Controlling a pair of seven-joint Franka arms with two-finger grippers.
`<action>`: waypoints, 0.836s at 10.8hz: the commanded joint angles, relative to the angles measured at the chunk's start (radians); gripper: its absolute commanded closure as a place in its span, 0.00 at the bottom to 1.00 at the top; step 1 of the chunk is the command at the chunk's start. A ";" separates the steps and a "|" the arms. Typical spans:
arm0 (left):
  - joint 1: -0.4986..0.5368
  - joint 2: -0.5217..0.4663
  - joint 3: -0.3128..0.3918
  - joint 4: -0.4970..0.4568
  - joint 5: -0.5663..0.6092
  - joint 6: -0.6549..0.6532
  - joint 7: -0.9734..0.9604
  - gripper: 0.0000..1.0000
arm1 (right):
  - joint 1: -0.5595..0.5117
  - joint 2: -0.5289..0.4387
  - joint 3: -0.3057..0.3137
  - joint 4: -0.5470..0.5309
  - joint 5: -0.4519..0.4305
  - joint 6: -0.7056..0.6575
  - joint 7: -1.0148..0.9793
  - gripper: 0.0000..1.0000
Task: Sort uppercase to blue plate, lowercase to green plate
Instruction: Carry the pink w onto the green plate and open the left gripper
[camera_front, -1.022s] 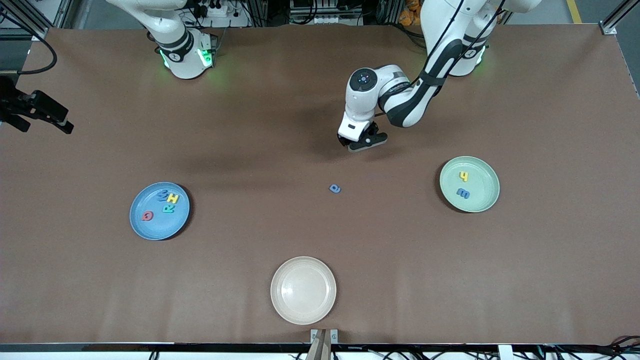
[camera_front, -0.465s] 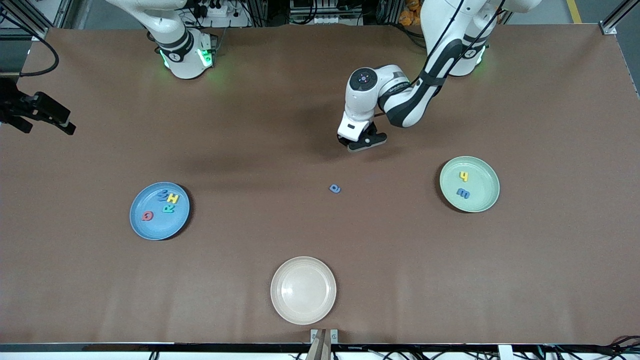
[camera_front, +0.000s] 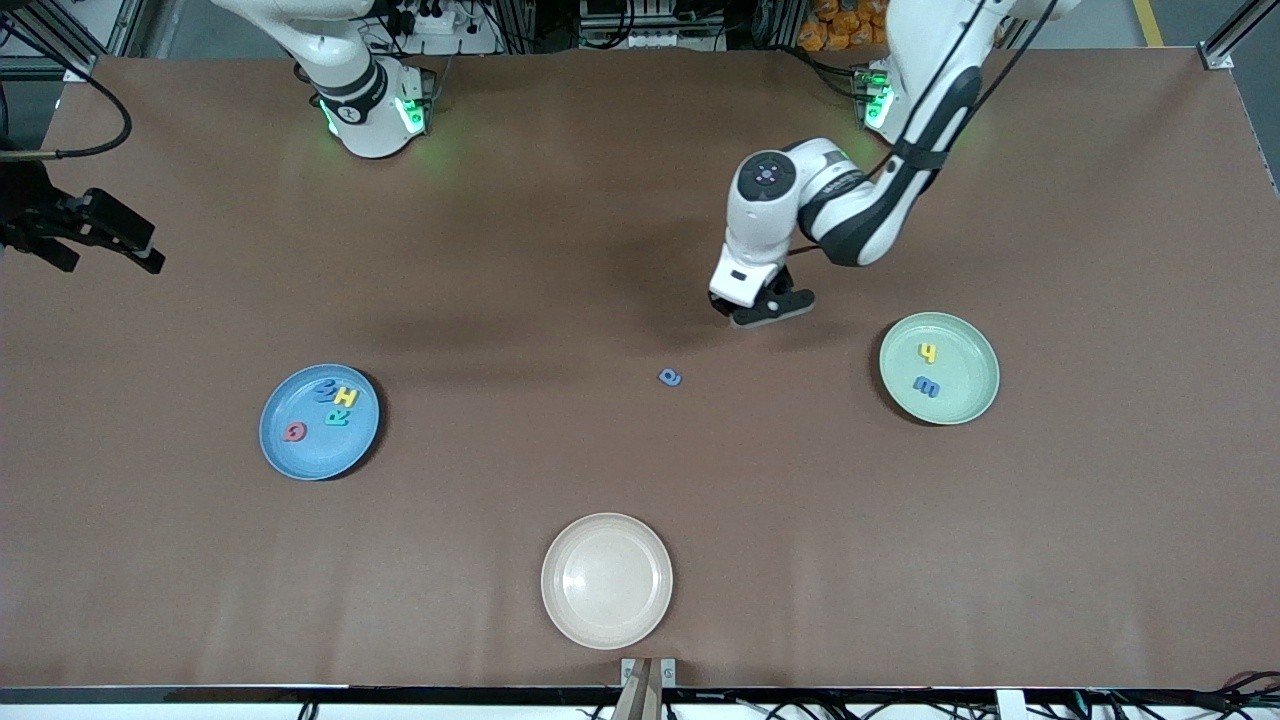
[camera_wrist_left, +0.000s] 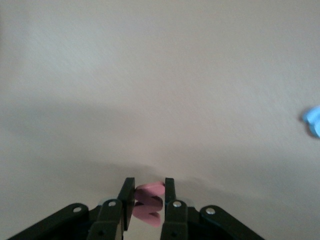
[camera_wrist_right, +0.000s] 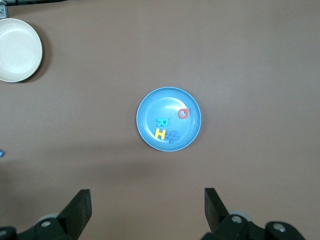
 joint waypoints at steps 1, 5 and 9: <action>0.255 -0.079 -0.164 -0.025 0.006 -0.104 0.202 1.00 | 0.015 0.020 0.001 0.020 0.014 -0.004 0.002 0.00; 0.553 -0.127 -0.239 -0.039 -0.040 -0.179 0.560 1.00 | 0.015 0.032 0.001 0.020 0.014 -0.004 0.000 0.00; 0.644 -0.107 -0.239 -0.050 -0.040 -0.168 0.657 0.93 | 0.021 0.051 0.002 0.021 0.012 0.012 -0.010 0.00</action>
